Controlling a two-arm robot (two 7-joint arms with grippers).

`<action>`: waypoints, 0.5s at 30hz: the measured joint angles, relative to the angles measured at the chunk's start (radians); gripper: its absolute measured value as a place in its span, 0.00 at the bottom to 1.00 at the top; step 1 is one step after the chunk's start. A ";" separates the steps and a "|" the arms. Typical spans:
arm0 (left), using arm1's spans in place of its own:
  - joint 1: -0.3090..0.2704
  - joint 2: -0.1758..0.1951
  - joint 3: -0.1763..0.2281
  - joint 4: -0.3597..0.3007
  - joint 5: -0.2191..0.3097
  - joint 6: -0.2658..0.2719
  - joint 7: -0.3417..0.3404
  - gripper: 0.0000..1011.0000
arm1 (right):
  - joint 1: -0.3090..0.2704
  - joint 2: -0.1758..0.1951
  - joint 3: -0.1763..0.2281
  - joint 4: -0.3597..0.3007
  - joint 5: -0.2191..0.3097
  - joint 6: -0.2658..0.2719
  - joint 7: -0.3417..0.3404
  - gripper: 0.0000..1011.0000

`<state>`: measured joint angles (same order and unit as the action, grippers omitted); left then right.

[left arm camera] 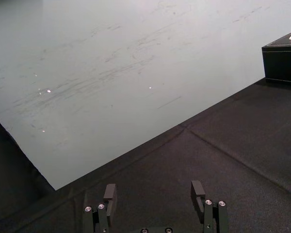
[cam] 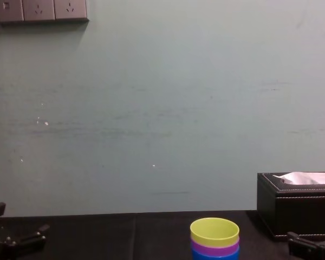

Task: Stack the three plastic cups sequentially using one hand.

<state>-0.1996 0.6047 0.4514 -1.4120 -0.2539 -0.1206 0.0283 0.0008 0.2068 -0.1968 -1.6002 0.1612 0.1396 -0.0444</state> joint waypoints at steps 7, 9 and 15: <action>0.000 0.000 0.000 0.000 0.000 0.000 0.000 0.99 | 0.001 0.001 -0.001 -0.001 0.002 0.001 0.001 0.99; 0.000 0.000 0.000 0.000 0.000 0.000 0.000 0.99 | 0.002 0.001 -0.001 -0.001 0.002 0.001 0.001 0.99; 0.000 0.000 0.000 0.000 0.000 0.000 0.000 0.99 | 0.002 0.001 -0.002 -0.002 0.003 0.001 0.002 0.99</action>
<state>-0.1995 0.6047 0.4514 -1.4120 -0.2539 -0.1206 0.0283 0.0027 0.2080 -0.1985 -1.6021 0.1639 0.1410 -0.0427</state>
